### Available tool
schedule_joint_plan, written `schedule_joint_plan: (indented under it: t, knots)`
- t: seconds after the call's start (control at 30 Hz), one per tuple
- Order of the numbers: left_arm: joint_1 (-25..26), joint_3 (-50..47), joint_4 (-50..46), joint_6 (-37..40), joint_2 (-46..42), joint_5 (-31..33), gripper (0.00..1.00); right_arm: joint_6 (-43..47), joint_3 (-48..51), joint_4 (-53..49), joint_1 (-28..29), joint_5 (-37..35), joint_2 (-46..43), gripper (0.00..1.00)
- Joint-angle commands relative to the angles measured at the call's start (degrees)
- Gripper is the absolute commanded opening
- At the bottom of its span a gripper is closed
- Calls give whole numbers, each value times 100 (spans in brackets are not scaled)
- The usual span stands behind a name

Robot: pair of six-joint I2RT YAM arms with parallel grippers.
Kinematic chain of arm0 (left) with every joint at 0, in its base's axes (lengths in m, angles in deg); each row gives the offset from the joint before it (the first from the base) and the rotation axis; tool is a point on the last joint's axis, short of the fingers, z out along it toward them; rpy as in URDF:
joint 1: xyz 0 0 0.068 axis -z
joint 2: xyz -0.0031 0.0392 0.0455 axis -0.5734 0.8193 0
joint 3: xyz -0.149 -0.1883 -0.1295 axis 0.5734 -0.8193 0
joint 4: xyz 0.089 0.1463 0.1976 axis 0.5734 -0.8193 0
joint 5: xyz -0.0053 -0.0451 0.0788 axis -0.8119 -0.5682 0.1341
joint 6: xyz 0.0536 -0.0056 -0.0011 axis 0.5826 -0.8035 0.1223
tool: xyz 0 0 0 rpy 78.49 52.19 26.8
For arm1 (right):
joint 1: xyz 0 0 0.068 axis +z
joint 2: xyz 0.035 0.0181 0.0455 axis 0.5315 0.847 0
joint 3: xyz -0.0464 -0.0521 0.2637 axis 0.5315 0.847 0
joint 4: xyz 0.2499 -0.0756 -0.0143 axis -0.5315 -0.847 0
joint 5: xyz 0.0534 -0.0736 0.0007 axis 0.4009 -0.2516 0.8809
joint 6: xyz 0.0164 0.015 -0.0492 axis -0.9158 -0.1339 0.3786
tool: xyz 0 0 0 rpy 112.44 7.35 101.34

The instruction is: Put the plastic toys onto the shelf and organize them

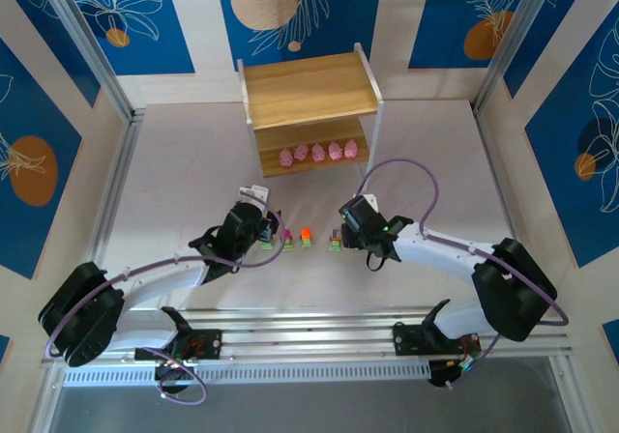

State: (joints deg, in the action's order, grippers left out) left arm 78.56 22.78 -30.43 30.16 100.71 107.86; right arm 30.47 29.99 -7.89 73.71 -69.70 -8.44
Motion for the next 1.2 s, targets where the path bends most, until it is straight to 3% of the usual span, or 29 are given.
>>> schedule_joint_plan:
  t: [0.0,0.37,0.77,1.17]
  knots:
    - [-94,-10,-79,-217,69,-292,60,-157,-179,-29,8,50,145,59]
    - [-236,9,-122,-344,151,-474,60,-163,-241,-21,-38,-55,455,53]
    - [-309,41,-106,-375,223,-586,60,-106,-291,-81,-109,-92,472,39]
    - [-350,39,-106,-398,235,-674,60,-74,-237,-38,-153,-32,474,38]
